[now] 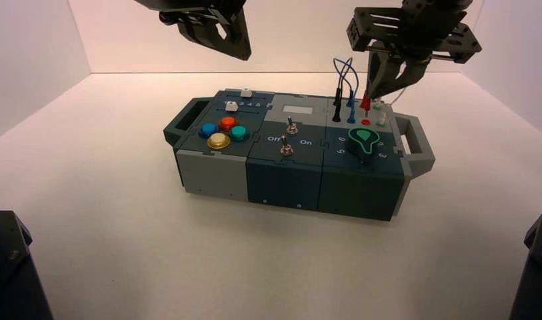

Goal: Insert the red wire.

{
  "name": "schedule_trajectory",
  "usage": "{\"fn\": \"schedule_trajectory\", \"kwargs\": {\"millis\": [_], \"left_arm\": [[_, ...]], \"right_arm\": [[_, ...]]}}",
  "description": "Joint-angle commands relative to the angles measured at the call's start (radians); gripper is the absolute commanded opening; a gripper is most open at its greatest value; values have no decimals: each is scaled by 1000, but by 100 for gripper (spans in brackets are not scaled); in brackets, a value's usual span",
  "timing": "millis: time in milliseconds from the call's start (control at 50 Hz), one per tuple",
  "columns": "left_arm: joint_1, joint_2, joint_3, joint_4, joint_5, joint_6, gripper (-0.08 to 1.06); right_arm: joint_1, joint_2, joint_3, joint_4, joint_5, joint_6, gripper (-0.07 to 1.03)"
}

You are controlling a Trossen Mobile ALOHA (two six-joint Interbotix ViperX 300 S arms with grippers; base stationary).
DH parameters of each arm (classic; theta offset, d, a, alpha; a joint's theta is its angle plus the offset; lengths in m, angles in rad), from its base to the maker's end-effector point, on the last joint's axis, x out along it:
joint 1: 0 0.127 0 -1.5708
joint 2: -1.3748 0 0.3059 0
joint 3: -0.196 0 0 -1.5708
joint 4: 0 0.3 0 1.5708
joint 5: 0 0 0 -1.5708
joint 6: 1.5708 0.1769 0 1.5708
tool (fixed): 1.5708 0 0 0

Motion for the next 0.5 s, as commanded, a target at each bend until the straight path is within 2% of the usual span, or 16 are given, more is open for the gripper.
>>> {"fn": "schedule_trajectory", "kwargs": {"millis": [20,500], "left_arm": [[-3,-8,-34,2,-9,5,-3],[-3,-3,-34,2,-11,6,-3]], "right_arm": [[-5,2,-11,2,-14,2,-2],[-5,21,-11,2,-25,0,-2]]}}
